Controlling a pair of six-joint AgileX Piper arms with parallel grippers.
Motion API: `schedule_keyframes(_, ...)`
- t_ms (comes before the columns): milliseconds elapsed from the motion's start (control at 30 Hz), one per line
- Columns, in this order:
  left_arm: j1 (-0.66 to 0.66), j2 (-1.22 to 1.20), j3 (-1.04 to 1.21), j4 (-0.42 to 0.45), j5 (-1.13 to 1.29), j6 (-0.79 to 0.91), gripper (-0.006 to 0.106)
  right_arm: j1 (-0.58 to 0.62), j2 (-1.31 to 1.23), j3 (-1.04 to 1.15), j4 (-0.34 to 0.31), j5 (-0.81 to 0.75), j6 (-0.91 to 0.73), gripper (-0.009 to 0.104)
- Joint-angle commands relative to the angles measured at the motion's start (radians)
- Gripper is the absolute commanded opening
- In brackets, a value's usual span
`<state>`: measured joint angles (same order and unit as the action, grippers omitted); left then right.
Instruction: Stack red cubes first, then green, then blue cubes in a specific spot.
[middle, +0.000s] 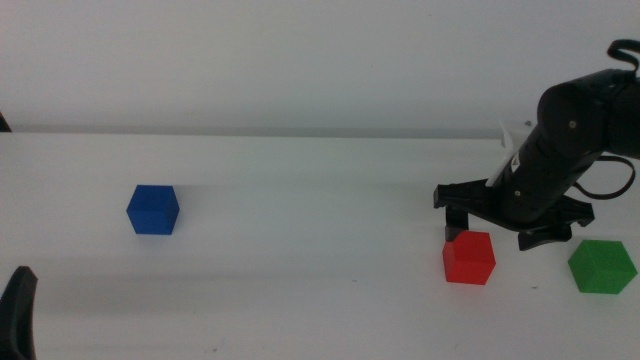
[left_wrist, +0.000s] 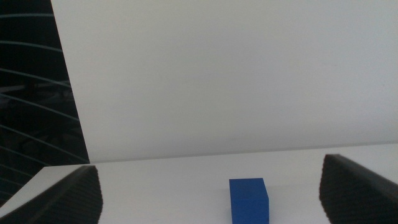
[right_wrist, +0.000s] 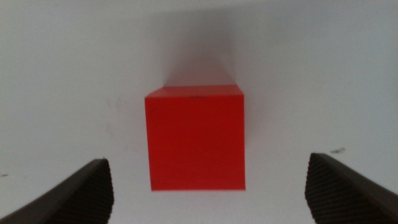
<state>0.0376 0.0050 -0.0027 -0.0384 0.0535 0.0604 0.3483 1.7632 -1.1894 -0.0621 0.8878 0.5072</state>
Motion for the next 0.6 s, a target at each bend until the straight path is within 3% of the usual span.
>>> schedule_keyframes(0, 0.001, -0.041, 0.04, -0.002, -0.015, 0.0, 0.094, 0.002, 0.017, -0.001, -0.015, -0.022, 0.004, 0.082)
schedule_keyframes(567, 0.001, -0.041, 0.04, -0.002, -0.015, 0.0, 0.094, 0.002, 0.124, -0.001, -0.021, -0.109, 0.004, 0.082)
